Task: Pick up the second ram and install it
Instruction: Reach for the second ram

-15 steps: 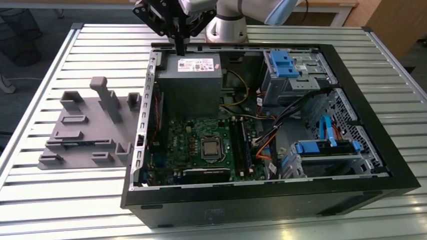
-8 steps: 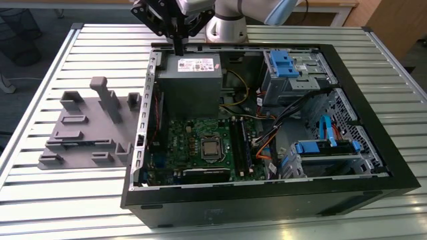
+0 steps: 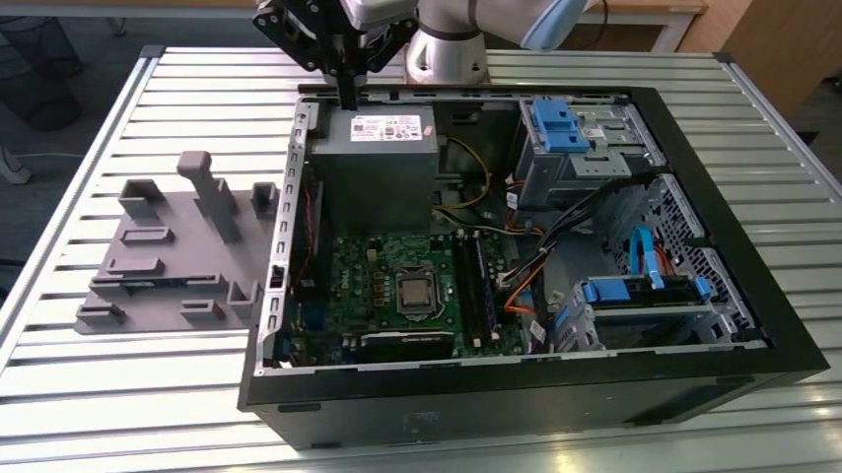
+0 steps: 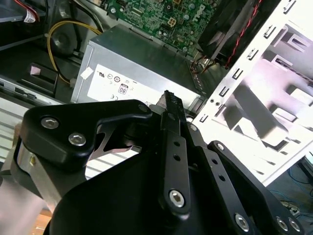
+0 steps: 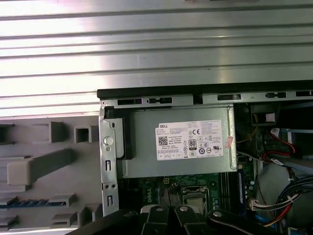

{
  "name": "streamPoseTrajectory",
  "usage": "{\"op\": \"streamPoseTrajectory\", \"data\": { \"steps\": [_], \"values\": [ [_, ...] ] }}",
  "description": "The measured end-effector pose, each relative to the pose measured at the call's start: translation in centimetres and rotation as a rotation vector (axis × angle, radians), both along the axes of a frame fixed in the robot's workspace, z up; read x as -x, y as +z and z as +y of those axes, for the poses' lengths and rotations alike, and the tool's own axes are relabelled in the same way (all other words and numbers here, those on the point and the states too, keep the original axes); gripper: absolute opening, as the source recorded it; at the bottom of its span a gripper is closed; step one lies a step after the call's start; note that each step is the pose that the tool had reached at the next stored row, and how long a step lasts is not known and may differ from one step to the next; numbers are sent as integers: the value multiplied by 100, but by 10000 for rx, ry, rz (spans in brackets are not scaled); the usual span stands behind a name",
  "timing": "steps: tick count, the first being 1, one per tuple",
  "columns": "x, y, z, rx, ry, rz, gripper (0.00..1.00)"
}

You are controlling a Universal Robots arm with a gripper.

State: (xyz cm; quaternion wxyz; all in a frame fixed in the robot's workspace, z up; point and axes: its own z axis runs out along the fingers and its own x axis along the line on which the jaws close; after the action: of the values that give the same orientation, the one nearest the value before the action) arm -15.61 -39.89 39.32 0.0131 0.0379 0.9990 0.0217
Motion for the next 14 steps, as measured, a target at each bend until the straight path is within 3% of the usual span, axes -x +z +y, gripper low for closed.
{"op": "streamPoseTrajectory", "data": {
  "steps": [14],
  "values": [
    [73,-2,0,0,1,0,11]
  ]
}}
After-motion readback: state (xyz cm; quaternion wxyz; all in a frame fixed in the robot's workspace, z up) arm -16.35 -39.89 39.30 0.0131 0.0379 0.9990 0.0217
